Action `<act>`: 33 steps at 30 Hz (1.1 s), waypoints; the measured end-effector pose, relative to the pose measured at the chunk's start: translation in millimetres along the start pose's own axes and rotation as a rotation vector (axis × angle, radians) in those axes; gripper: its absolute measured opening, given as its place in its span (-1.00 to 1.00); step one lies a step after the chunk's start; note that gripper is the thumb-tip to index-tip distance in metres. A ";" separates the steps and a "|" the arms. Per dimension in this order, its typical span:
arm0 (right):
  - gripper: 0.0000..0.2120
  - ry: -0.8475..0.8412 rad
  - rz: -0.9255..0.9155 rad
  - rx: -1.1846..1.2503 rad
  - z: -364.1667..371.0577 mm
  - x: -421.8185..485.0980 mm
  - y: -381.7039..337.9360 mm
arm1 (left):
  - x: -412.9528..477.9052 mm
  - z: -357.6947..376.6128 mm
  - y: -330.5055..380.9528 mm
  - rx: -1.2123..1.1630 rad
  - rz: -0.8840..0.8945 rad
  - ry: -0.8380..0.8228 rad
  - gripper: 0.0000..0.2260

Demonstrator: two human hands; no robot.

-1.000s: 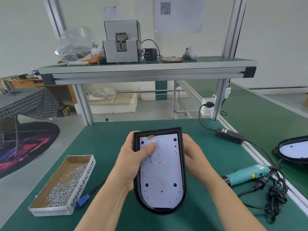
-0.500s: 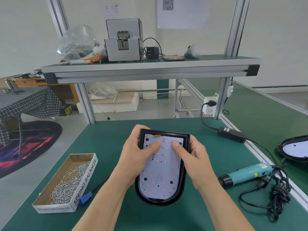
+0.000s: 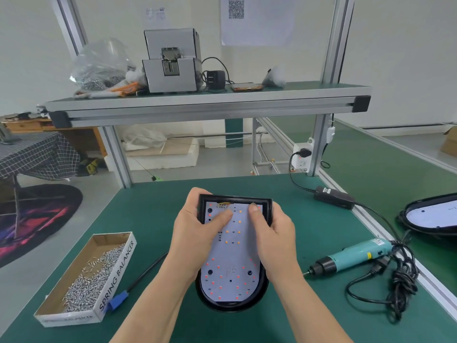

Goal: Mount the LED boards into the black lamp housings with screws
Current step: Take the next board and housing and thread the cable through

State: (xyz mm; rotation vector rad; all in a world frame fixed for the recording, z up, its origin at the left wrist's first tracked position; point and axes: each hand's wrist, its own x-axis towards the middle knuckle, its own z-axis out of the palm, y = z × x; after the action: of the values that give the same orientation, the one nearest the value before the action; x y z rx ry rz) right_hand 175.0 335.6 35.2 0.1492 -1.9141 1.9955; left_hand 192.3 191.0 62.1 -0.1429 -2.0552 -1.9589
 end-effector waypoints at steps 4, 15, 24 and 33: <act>-0.87 -0.002 -0.116 -0.114 -2.8 -1.0 -0.3 | 7.7 -6.8 4.5 0.046 -0.072 -0.056 -0.76; -0.71 -0.402 -0.051 0.065 -20.9 4.7 6.6 | 34.5 -44.8 18.5 0.578 0.162 -0.461 -0.62; -0.65 -0.636 0.230 -0.074 -33.5 13.8 37.8 | 24.3 -61.7 -5.2 0.280 0.098 -0.429 -0.68; -0.88 -0.660 -0.272 -0.507 -42.8 25.9 -3.3 | 17.6 -90.8 0.2 0.345 -0.047 -0.303 -0.39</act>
State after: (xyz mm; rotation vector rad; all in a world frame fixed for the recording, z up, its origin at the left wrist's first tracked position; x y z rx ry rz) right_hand 159.6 382.6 43.7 0.9648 -2.5512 1.3145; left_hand 188.8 98.9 69.7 -0.3349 -2.5766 -1.6555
